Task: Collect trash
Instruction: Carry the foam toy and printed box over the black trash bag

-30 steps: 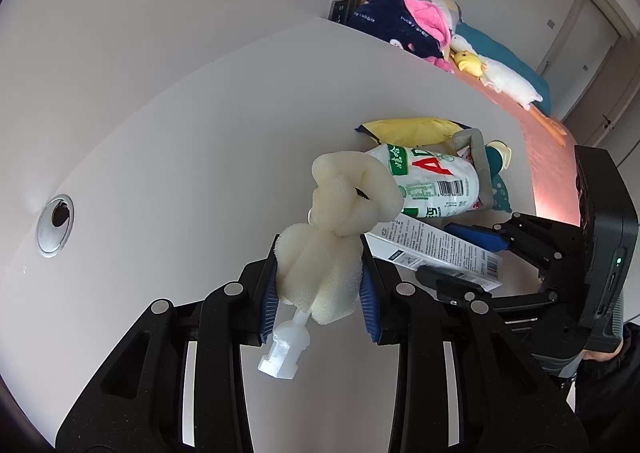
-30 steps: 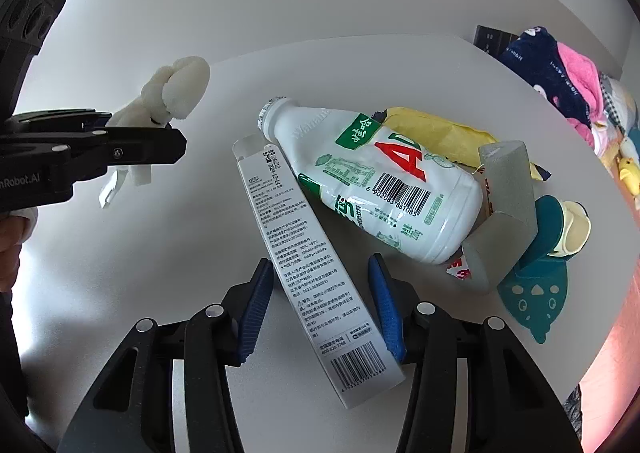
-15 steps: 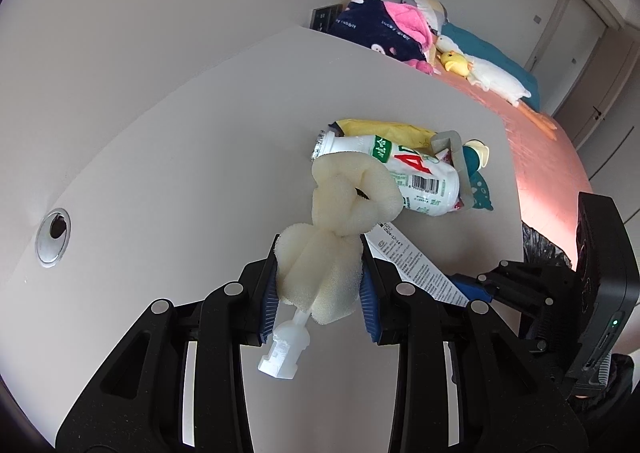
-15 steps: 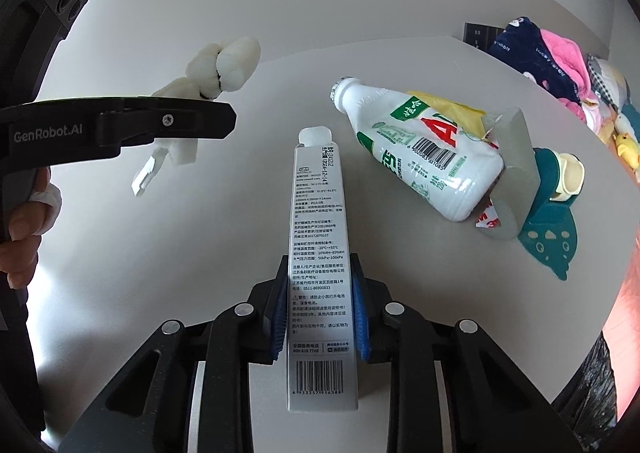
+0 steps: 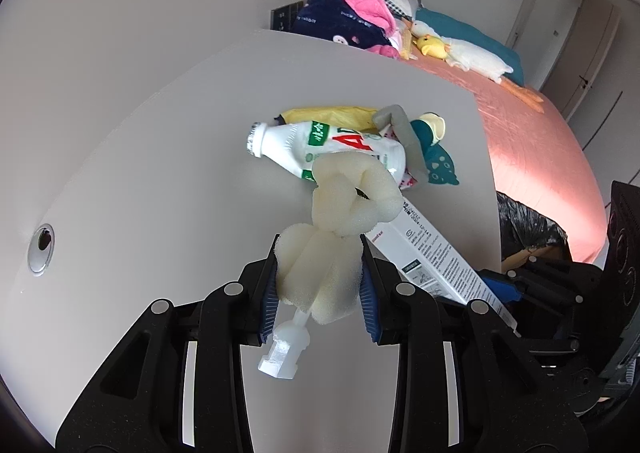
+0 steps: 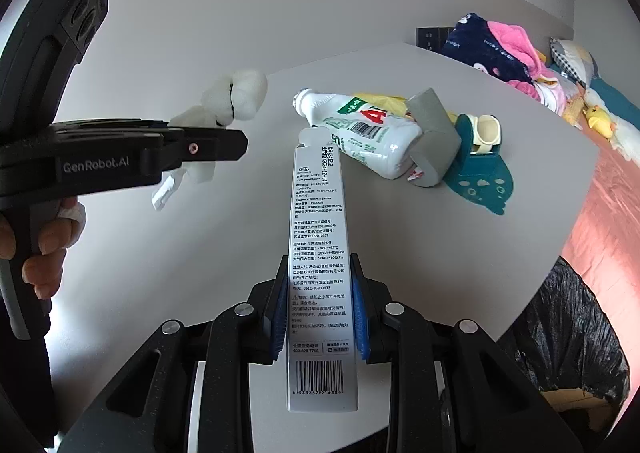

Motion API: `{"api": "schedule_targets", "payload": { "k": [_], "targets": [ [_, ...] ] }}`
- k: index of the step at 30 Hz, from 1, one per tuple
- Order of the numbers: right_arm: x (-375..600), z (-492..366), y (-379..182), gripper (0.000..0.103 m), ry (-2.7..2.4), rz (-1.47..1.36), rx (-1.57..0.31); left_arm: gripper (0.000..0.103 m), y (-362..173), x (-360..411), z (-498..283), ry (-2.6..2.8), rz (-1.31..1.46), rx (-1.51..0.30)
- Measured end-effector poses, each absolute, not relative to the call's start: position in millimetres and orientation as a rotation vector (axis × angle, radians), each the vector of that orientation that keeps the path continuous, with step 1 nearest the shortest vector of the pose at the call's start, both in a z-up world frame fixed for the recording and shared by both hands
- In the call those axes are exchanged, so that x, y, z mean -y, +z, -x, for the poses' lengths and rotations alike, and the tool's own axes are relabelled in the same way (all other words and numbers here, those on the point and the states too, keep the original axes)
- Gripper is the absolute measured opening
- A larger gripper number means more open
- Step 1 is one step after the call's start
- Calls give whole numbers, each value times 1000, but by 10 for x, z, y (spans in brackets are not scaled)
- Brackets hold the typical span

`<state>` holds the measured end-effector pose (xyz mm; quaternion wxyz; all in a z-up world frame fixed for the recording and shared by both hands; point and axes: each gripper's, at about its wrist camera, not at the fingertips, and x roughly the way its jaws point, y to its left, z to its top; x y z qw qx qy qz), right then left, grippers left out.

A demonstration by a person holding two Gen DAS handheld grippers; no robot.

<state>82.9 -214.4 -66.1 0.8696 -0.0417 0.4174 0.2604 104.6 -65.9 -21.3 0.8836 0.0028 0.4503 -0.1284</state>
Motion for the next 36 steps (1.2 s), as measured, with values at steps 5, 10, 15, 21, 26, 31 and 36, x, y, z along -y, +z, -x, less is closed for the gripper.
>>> {"api": "schedule_targets", "payload": {
  "k": [5,10,15,21,26,31,36],
  "targets": [
    [2331,-725,-547,28,518,61,-845,34,-217,834,-933,-287,-23,-942],
    [2504,-622,-441,28,500,32,-815,34,-164,977,-833,-299,-44,-933],
    [2674,-511,-362,28,483,12,-794,34,-121,1087,-723,-311,-51,-924],
    [2852,-388,-302,28,457,-1,-777,34,-103,1240,-619,-332,-63,-922],
    [3029,-289,-267,28,422,-25,-769,34,-121,1412,-553,-364,-68,-928],
    [3217,-189,-271,28,382,-35,-768,34,-123,1617,-501,-396,-86,-928],
    [3392,-93,-239,28,343,-35,-756,34,-139,1830,-474,-432,-111,-935]
  ]
}}
